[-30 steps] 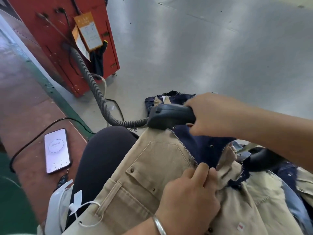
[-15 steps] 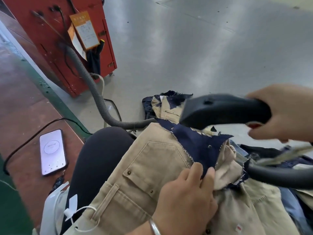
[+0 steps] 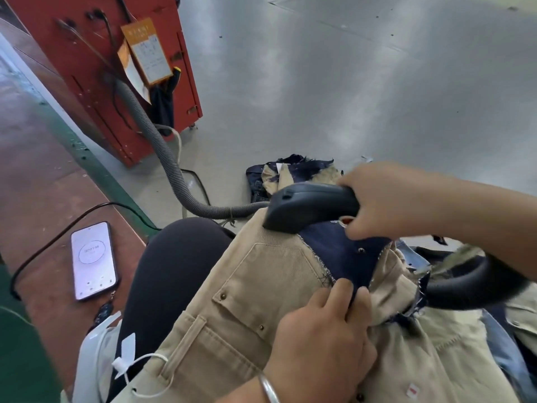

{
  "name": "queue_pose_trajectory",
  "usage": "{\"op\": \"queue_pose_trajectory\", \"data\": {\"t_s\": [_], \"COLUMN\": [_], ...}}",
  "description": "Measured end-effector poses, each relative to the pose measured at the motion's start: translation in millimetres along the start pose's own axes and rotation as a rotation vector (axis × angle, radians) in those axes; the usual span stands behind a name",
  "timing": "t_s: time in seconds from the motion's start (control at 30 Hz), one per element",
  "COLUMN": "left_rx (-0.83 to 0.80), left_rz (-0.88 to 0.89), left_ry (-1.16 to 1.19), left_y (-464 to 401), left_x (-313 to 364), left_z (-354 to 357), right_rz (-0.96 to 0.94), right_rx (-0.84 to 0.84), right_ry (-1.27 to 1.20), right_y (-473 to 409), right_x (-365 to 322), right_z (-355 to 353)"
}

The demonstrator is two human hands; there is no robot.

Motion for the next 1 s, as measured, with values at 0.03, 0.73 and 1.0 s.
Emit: {"op": "queue_pose_trajectory", "data": {"t_s": [0.03,0.73,1.0], "left_rx": [-0.007,-0.014,0.068], "left_rz": [-0.001,0.039,0.130], "left_ry": [-0.001,-0.171,-0.269], "left_y": [0,2,-3], "left_x": [0,-5,8], "left_z": [0,-17,-5], "right_rz": [0.000,0.233,0.180], "right_rx": [0.005,0.100,0.113], "right_ry": [-0.005,-0.312,-0.156], "right_y": [-11,94,105], "right_x": [-4,78,75], "right_z": [0,-47,-14]}}
Point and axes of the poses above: each hand's wrist, its own y-axis away from the middle knuckle, its own z-axis out of the palm, x = y × z, the point moved 4 cm from there along -y, towards the middle knuckle, and after that the axes turned 3 degrees about z, right-handed, at the moved point
